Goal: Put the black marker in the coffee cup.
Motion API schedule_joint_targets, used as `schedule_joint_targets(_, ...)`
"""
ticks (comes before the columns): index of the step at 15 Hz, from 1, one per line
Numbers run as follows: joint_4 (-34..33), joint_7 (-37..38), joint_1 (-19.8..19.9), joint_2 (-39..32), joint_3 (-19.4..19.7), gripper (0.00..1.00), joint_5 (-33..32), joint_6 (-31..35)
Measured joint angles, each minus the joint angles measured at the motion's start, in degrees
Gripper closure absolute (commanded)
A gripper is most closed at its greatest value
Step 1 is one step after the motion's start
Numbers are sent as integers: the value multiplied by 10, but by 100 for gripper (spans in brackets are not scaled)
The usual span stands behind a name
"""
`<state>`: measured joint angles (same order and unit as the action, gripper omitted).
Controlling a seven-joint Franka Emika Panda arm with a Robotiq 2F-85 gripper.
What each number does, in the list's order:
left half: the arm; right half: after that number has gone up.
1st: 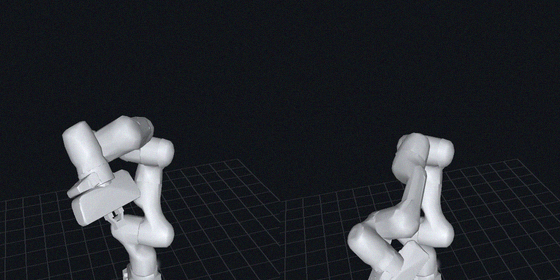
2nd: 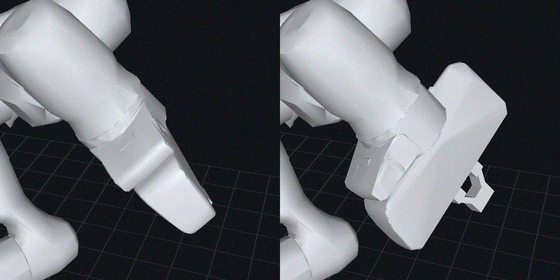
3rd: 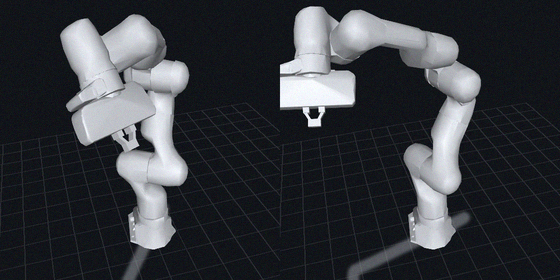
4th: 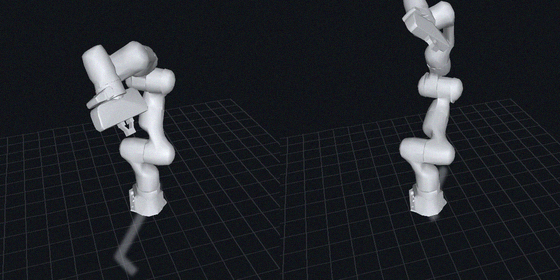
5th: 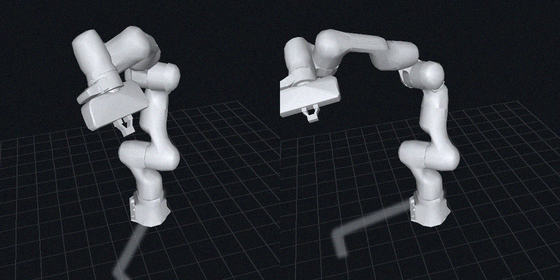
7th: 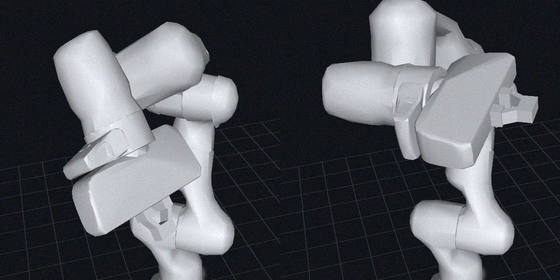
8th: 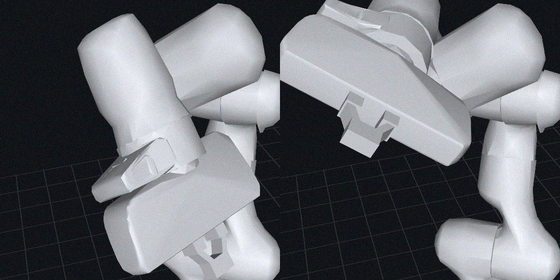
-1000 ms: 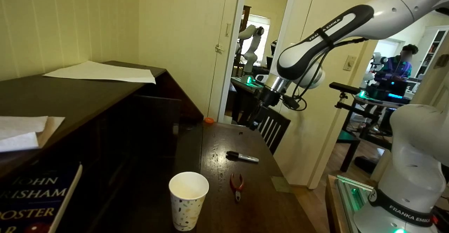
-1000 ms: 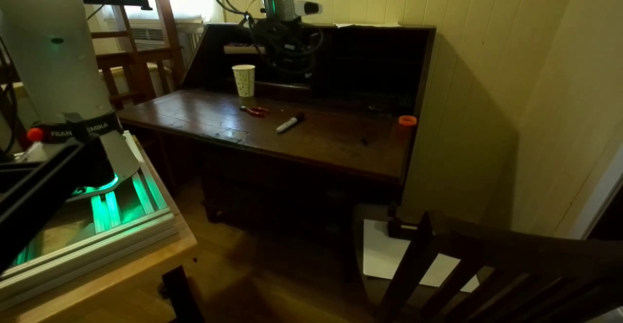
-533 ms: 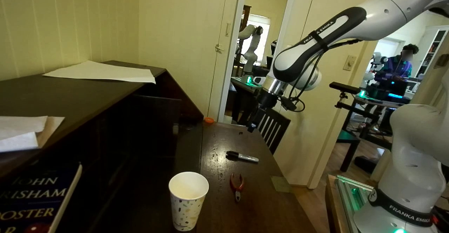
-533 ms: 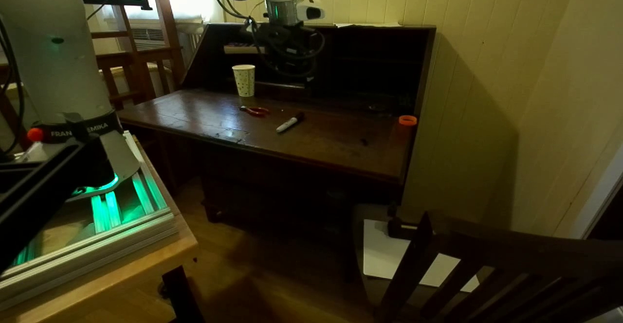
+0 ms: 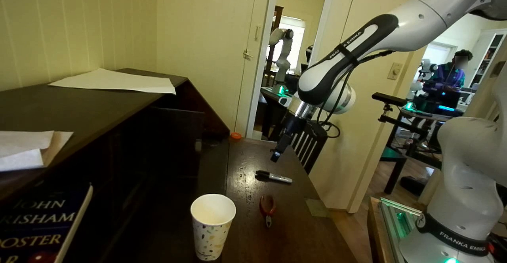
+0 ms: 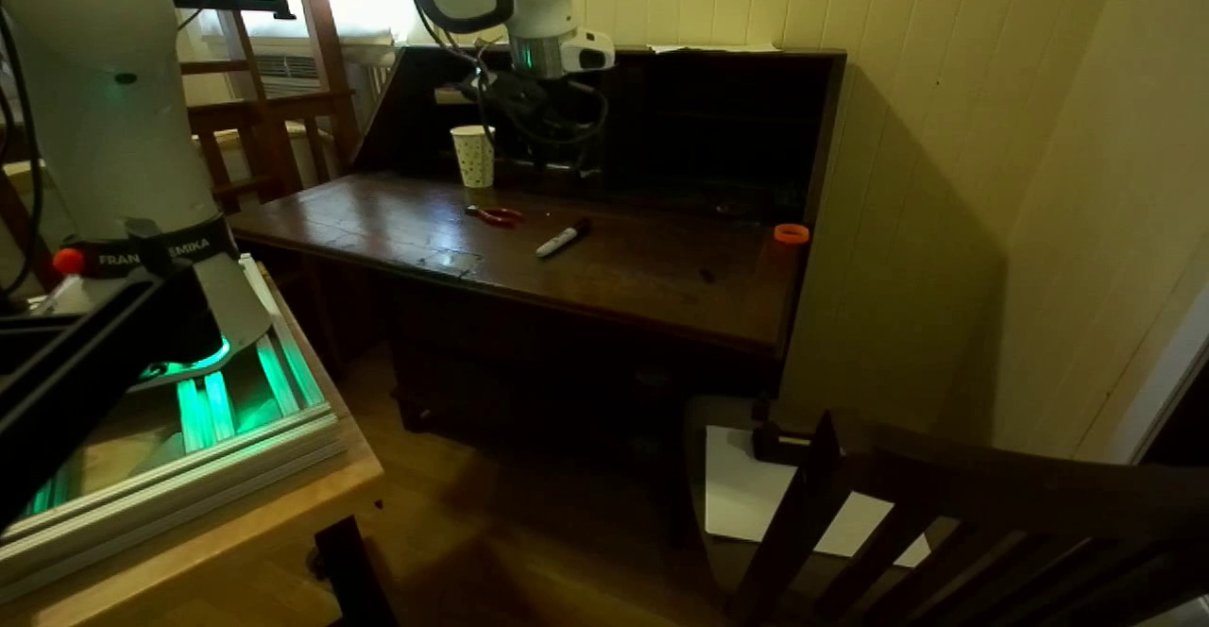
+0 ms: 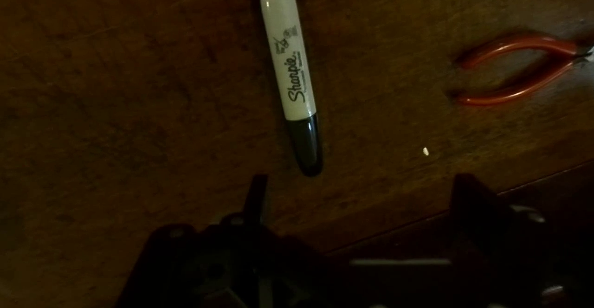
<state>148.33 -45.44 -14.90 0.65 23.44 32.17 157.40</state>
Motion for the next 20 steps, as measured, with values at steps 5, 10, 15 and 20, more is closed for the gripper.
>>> schedule_joint_targets(5,-2,-3,-4,-41,-10,0,10,36)
schedule_joint_targets(10,-9,-35,-4,-70,-20,19,41,49)
schedule_joint_targets(15,-21,-74,-1,-94,-25,23,69,70)
schedule_joint_targets(20,-34,-119,8,-117,-32,32,98,75)
